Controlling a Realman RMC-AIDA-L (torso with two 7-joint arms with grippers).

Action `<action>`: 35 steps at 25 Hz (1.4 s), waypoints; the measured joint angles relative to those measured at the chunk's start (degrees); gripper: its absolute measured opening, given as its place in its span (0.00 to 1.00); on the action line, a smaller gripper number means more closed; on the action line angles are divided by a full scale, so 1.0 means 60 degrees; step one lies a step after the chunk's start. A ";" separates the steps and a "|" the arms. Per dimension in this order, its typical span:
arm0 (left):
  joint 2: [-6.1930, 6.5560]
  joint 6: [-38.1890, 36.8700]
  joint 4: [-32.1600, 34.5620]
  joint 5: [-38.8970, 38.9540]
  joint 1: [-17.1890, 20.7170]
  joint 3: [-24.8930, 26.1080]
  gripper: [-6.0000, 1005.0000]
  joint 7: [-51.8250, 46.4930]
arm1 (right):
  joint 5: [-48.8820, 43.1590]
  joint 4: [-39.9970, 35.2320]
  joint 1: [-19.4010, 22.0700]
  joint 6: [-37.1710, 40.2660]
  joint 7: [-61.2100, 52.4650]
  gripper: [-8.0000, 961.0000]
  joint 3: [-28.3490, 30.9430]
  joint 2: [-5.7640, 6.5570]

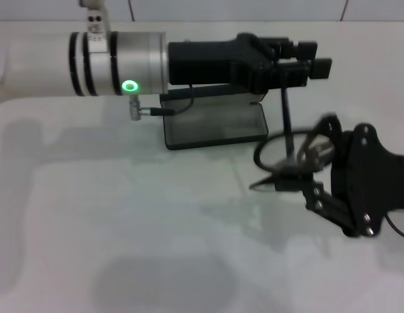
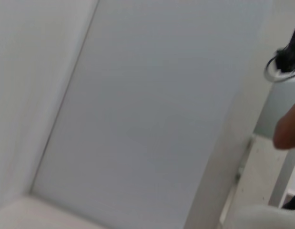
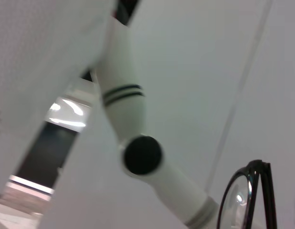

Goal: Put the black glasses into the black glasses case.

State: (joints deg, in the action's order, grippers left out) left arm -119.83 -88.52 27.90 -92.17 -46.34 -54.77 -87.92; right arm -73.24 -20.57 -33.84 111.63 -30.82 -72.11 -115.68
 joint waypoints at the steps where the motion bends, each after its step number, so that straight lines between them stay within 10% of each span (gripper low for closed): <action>1: 0.0001 -0.0145 0.0037 0.0183 0.0139 0.0001 0.50 0.0293 | 0.0009 0.0008 0.0008 -0.0169 -0.0185 0.12 0.0062 -0.0002; 35: 0.0016 -0.0951 0.0111 0.0457 0.0380 -0.0497 0.50 0.2001 | -0.0099 -0.0604 0.0408 -0.0985 -0.1758 0.12 -0.0496 -0.0069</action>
State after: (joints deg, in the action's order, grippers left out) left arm -119.73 -94.23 28.57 -89.43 -44.06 -57.75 -75.92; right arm -73.83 -24.19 -31.39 105.72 -41.36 -75.08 -116.10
